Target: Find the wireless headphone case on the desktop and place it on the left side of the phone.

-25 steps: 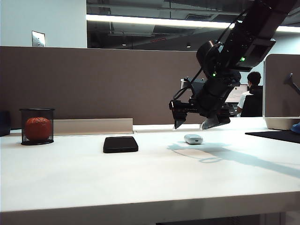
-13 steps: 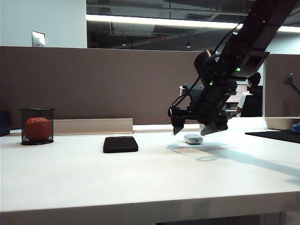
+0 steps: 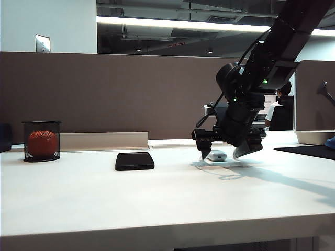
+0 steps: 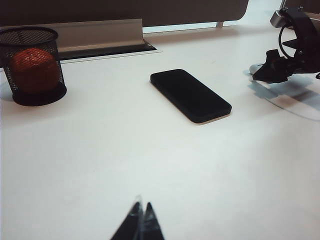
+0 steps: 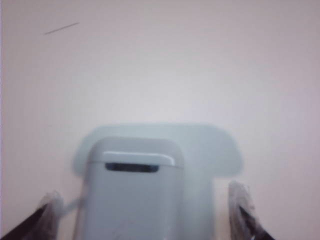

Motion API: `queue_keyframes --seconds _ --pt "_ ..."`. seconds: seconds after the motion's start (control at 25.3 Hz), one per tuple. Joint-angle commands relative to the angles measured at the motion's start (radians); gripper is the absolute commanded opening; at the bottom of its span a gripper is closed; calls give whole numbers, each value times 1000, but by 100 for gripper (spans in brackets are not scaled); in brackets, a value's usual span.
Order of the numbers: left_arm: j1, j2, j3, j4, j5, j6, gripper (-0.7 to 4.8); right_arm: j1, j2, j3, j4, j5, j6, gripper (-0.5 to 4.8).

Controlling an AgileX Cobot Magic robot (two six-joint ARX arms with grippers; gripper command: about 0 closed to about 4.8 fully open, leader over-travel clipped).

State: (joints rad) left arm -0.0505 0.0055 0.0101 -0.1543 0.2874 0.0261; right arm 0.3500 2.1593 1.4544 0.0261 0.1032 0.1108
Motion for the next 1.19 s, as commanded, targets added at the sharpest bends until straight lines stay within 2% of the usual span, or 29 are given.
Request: queue_keyframes --seconds 0.04,0.16,0.32,0.75,0.87,1.07,1.19 --pt "2 1 2 6 6 0 -6 0 -4 4 10 10 1 461" --pt "2 1 2 6 6 0 -6 1 -1 4 24 10 1 448" --pt "2 1 2 6 9 0 -6 0 0 4 38 10 0 388" --pt "2 1 2 6 9 0 -6 0 5 4 42 11 0 385" --pt "2 1 2 6 9 0 -6 0 18 4 46 10 0 322" --pt "2 1 2 6 9 0 -6 0 23 4 45 11 0 299" --pt "2 1 2 5 9 0 -6 0 23 4 45 11 -4 258"
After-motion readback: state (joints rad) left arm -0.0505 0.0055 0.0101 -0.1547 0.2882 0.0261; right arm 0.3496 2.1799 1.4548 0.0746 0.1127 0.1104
